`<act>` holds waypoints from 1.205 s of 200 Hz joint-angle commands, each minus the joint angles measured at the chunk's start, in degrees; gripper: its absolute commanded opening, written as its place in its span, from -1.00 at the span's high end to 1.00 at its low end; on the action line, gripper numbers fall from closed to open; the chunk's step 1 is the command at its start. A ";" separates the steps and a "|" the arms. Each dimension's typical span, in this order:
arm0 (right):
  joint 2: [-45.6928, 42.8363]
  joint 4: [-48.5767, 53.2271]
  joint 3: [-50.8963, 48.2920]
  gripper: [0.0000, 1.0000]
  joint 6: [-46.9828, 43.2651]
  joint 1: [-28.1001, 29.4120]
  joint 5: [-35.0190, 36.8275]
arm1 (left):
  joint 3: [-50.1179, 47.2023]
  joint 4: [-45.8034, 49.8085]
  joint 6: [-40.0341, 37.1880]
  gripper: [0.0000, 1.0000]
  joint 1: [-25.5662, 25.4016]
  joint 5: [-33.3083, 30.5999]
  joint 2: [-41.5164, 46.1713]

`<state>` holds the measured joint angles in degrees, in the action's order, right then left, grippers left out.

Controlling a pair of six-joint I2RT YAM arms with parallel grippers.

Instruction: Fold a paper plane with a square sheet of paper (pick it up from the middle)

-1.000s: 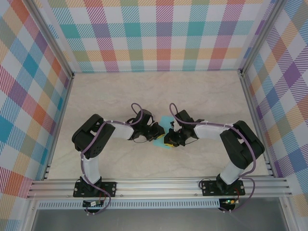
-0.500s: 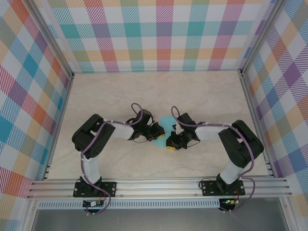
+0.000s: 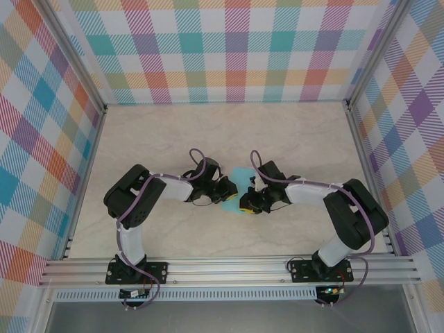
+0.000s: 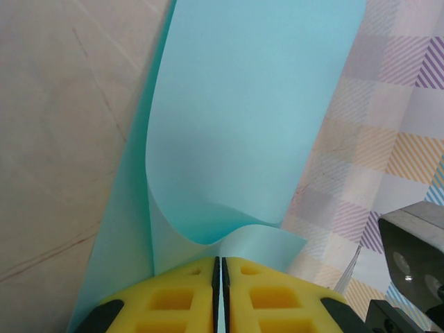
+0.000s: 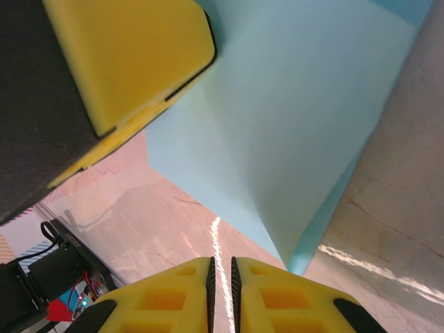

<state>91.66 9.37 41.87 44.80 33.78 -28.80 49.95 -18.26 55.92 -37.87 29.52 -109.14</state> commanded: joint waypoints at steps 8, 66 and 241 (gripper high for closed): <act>3.83 0.17 2.12 0.66 0.08 -0.16 -0.45 | -1.30 3.23 -0.69 0.75 -0.80 -1.04 -2.24; 3.44 3.28 -3.46 0.67 -1.08 -0.43 4.69 | -1.40 3.41 -0.82 0.75 -0.80 -1.12 -2.10; -6.41 -2.23 -10.20 0.58 4.88 -0.73 0.50 | -1.12 3.33 -0.81 0.76 -0.80 -1.07 -2.75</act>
<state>88.64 3.03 33.01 47.44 33.34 -28.95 49.95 -18.26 55.90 -37.87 29.58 -109.19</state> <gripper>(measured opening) 0.202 0.122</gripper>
